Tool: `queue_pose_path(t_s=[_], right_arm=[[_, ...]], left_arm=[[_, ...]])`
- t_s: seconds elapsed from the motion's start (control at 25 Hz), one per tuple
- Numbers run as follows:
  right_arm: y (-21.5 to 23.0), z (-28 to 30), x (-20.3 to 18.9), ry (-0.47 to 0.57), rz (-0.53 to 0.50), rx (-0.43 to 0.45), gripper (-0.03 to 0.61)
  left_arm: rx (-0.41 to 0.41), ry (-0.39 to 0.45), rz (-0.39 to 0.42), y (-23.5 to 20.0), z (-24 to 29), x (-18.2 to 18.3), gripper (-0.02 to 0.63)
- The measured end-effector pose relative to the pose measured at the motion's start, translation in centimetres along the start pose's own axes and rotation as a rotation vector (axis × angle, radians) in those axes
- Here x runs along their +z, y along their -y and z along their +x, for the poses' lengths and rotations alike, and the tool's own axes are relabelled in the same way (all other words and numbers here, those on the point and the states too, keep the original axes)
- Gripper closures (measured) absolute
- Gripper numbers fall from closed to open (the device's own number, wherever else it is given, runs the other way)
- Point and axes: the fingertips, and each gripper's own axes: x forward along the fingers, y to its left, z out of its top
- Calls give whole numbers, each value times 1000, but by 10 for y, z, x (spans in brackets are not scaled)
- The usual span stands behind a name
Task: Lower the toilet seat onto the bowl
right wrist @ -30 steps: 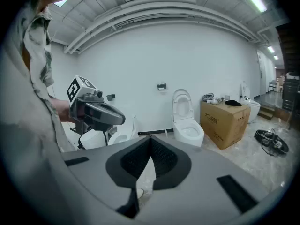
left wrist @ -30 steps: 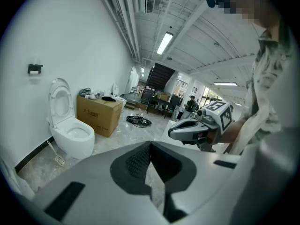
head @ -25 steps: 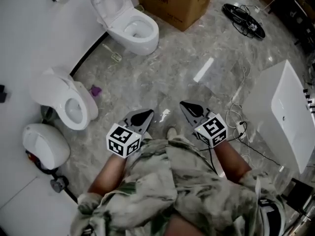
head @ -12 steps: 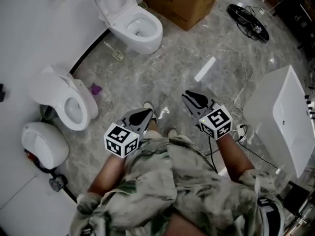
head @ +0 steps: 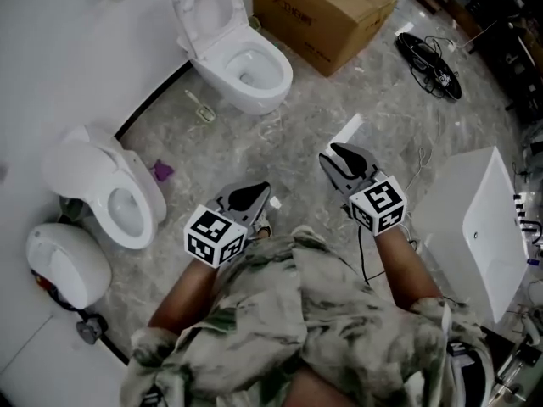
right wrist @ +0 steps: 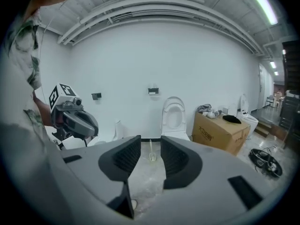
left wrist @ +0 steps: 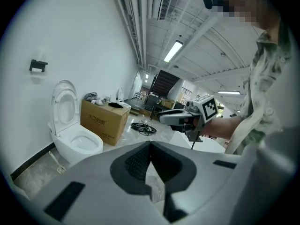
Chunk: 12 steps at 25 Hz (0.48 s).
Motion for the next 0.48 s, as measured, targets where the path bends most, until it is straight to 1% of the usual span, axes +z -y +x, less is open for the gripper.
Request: queue_pose_path(t_s=[0.08,0.28,0.48], right_arm=[[4,31,12,-3,2,-4,413],[8,93,47,4,1,-5,408],[12,134,70,-2,-20,28,417]], left_arm=[[2,0,2,-26,-6,4,591],[28,-3,-9,-83,-23,12,591],[75,37,-47,-122,-31,22,591]])
